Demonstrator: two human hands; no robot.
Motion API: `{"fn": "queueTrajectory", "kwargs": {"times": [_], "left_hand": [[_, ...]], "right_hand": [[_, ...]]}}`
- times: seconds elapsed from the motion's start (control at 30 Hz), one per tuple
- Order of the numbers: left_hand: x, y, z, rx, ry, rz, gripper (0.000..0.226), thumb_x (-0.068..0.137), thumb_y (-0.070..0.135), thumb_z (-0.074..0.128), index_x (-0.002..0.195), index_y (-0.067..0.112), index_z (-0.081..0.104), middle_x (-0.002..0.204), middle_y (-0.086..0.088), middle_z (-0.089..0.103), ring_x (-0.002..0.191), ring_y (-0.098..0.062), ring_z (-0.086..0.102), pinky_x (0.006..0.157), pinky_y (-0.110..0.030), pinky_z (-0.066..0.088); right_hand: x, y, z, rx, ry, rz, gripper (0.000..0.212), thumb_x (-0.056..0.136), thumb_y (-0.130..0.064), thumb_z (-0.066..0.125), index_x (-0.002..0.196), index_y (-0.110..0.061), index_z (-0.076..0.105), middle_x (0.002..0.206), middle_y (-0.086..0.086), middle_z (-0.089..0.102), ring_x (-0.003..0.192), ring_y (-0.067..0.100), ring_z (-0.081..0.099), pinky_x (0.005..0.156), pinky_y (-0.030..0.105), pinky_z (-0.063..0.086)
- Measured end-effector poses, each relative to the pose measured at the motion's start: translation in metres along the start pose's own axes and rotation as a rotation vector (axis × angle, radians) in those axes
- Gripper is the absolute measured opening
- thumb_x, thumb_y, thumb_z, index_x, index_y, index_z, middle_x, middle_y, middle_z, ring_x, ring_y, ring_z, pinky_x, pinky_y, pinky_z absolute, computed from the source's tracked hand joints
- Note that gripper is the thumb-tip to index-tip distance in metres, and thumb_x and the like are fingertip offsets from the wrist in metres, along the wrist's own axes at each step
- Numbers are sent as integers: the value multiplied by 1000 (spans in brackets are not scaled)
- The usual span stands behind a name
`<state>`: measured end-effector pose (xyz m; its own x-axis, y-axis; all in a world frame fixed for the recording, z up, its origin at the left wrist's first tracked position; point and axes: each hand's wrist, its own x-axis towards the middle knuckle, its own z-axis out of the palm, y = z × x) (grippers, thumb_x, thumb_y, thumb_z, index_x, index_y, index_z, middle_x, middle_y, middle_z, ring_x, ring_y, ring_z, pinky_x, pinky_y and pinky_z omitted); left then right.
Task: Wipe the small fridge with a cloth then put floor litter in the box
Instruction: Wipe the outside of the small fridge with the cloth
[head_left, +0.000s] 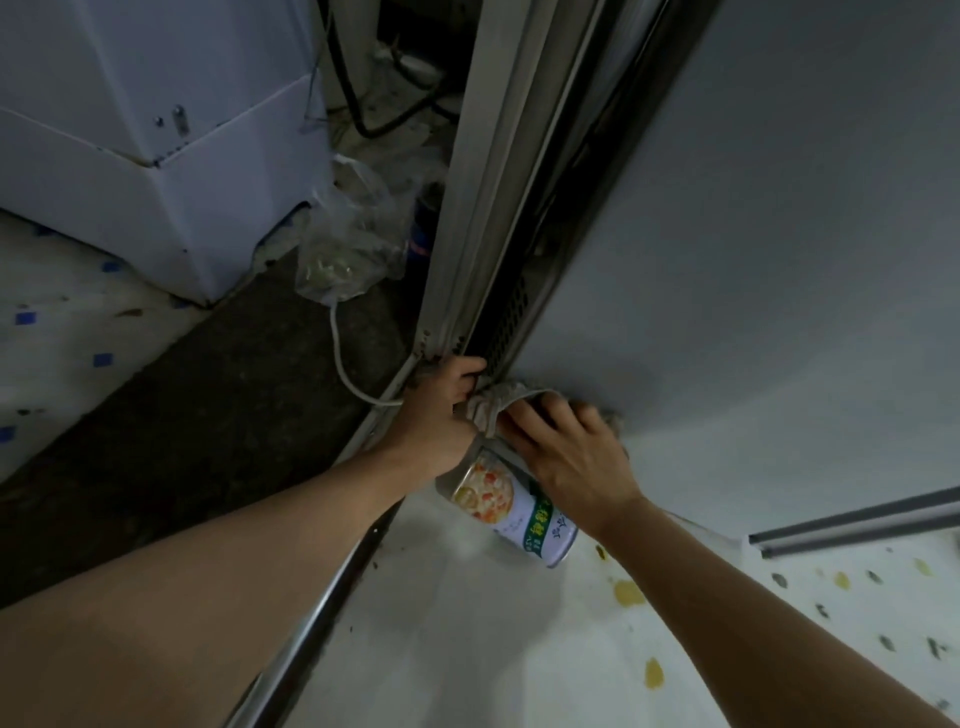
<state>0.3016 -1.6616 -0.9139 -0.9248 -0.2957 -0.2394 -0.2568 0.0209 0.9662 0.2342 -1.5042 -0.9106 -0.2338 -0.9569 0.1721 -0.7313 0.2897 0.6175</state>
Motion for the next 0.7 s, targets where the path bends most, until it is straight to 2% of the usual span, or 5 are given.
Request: {"fn": "queueTrajectory", "kwargs": {"times": [0.07, 0.3, 0.43, 0.53, 0.7], "left_hand": [[-2, 1, -1, 29, -26, 1, 67, 80, -15, 55, 138, 14, 36, 140, -10, 45, 128, -17, 44, 107, -29, 36], [3, 5, 5, 41, -38, -24, 70, 75, -25, 42, 136, 8, 36, 136, -9, 48, 121, -12, 46, 84, -11, 41], [7, -3, 11, -18, 48, -38, 61, 78, -23, 47, 133, 4, 38, 133, -15, 50, 121, -19, 49, 100, -26, 39], [7, -11, 12, 5, 49, -68, 61, 79, -20, 52, 133, 6, 38, 133, -13, 50, 121, -16, 48, 94, -18, 39], [3, -9, 14, 113, 6, -67, 60, 80, -19, 50, 132, 9, 42, 135, -7, 51, 120, -10, 47, 99, -21, 36]], "right_hand": [[-1, 3, -6, 11, -15, 16, 52, 65, -33, 75, 116, -25, 66, 114, -5, 65, 96, 20, 38, 73, 30, 27], [-11, 32, -23, 1, 310, 278, 42, 82, -9, 50, 122, -14, 59, 112, 9, 41, 86, 28, 38, 66, 36, 25], [-11, 15, -4, -25, 96, 53, 49, 70, -21, 56, 118, -22, 64, 114, 1, 56, 95, 24, 39, 71, 33, 26], [-15, -3, 14, -37, -113, -92, 52, 65, -35, 67, 116, -32, 63, 112, -9, 63, 101, 17, 52, 77, 29, 34], [-17, -6, 17, -4, -205, -187, 54, 68, -40, 68, 121, -39, 59, 120, -17, 59, 105, 9, 58, 83, 23, 47]]}}
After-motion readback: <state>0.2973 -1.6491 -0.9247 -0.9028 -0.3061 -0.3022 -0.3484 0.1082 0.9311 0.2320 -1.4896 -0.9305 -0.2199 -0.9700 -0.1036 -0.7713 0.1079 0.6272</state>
